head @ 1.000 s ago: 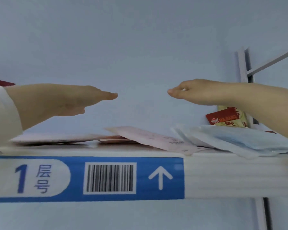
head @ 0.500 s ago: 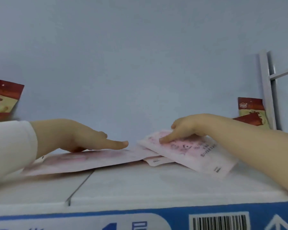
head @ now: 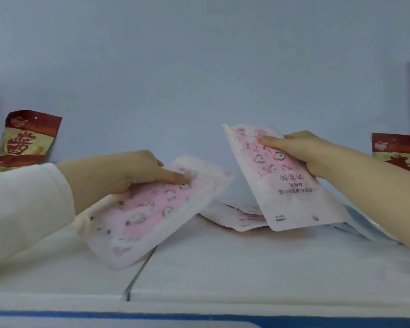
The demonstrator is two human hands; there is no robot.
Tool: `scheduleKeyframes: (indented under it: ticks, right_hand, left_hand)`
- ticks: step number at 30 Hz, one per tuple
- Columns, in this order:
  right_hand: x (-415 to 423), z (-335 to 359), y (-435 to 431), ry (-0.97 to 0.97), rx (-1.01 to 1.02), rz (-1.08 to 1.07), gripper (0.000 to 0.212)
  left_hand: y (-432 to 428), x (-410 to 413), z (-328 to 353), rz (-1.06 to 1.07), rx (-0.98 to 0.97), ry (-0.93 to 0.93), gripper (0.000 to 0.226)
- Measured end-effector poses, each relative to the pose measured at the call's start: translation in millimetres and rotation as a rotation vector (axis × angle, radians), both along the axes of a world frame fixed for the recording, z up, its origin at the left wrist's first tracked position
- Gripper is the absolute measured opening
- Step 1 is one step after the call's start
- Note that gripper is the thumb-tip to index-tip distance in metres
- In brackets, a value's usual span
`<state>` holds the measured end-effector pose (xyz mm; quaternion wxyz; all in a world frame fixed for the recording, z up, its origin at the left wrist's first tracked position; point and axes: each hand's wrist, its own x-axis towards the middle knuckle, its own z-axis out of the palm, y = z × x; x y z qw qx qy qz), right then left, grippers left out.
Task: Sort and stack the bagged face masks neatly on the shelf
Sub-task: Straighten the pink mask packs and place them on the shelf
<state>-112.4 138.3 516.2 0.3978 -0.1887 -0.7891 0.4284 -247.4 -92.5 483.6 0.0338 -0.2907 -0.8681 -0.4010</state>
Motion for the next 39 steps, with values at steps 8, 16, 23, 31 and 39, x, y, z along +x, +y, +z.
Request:
scheduleKeyframes:
  ticks: [8, 16, 23, 31, 39]
  right_hand:
    - [-5, -2, -30, 0.097, -0.124, 0.209, 0.031]
    - [-15, -14, -35, 0.183, -0.174, 0.257, 0.026]
    - [-19, 1, -29, 0.532, -0.33, 0.129, 0.028]
    - [-36, 6, -29, 0.723, -0.53, -0.043, 0.04]
    - [-2, 14, -21, 0.337, 0.953, -0.386, 0.129]
  left_hand:
    - [15, 0, 15, -0.156, 0.58, -0.15, 0.038]
    - [31, 12, 4, -0.466, 0.787, -0.319, 0.028]
    - [29, 18, -2, -0.539, 0.827, -0.264, 0.024]
    - [37, 25, -1, -0.688, 0.925, -0.34, 0.029]
    - [17, 7, 18, -0.51, 0.91, 0.117, 0.029]
